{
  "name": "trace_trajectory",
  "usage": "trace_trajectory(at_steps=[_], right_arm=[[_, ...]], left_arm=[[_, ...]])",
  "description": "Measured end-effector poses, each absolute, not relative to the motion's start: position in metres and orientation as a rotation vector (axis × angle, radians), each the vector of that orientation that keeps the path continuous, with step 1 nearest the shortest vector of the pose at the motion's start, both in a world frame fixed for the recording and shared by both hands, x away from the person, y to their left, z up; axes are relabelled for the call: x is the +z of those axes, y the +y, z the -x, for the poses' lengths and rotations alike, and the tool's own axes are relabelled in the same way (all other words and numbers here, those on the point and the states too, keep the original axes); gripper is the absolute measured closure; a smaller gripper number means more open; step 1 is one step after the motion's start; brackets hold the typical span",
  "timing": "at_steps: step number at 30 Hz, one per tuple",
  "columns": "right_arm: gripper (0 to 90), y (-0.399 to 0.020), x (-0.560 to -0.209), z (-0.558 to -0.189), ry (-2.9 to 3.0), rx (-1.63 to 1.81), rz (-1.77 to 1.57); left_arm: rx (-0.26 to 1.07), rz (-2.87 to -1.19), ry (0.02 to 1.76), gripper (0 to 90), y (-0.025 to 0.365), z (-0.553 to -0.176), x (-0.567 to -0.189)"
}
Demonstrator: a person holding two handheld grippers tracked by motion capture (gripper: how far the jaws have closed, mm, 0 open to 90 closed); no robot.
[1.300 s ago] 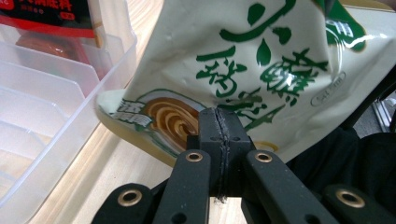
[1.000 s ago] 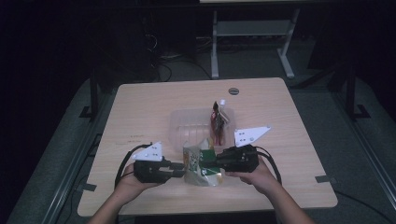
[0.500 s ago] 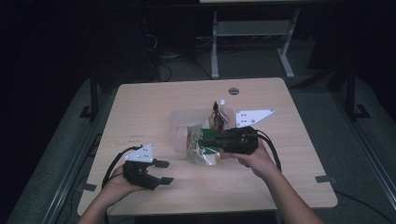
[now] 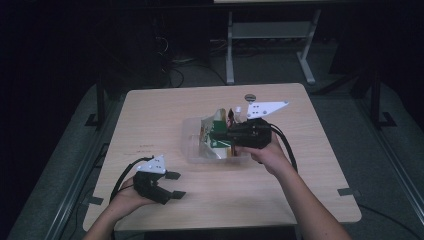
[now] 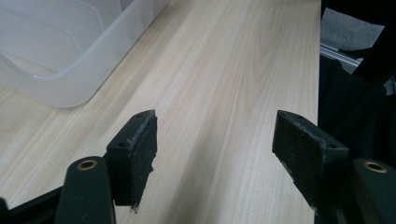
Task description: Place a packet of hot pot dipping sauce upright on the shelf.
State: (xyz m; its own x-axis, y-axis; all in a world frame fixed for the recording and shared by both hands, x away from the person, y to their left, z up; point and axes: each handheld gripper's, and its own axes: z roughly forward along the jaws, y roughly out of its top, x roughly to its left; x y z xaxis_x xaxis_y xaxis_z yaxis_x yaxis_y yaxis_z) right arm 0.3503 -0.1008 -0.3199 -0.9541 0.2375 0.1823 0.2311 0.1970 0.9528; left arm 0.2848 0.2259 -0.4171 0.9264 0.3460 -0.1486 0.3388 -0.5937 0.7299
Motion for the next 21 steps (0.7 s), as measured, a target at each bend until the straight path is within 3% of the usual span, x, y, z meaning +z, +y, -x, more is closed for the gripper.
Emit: trace_trajectory(at_steps=[21], right_arm=[[90.0, -0.079, -0.34, -0.382, 2.485, 1.826, -0.592]], left_arm=[[-0.004, -2.284, 0.461, 28.4, 0.224, -0.285, -0.42]])
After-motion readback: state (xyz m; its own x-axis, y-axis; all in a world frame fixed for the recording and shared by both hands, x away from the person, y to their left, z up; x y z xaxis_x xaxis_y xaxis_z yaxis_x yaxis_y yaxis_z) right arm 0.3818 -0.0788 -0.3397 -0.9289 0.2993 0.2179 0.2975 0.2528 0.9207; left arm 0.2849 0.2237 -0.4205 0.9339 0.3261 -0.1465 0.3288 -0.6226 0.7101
